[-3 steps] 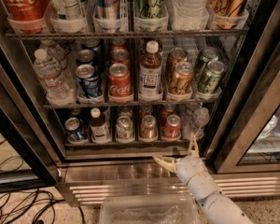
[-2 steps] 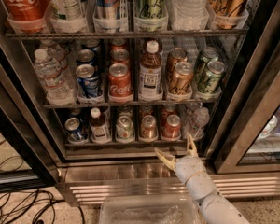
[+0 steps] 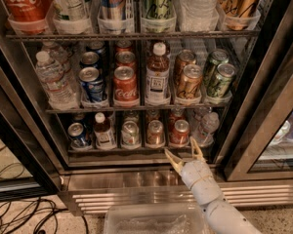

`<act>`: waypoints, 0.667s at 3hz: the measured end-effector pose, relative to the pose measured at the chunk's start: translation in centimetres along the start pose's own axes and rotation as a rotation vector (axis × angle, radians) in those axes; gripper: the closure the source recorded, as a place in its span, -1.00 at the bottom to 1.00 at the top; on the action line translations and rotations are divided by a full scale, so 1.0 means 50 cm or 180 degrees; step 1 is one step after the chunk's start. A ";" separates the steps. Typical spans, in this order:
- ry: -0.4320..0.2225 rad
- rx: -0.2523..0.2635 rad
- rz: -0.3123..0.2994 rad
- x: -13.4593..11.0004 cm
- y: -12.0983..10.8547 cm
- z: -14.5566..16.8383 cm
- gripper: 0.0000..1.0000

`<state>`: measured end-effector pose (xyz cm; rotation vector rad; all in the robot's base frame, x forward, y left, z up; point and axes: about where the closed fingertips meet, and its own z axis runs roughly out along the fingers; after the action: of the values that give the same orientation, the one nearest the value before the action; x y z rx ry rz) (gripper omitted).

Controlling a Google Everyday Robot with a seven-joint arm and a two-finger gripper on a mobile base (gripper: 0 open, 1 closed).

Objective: Pick coke can from bottom shelf of fridge

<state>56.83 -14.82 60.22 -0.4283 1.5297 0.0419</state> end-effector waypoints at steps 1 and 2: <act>0.0019 0.0034 0.0004 0.005 -0.002 0.016 -0.30; 0.0041 0.0099 0.0004 0.009 -0.007 0.029 -0.28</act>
Offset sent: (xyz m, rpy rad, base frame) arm 0.0225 -0.0033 -0.0066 -0.0023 0.0084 -0.0635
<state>58.33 -14.81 59.85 -0.4037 1.5413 0.0165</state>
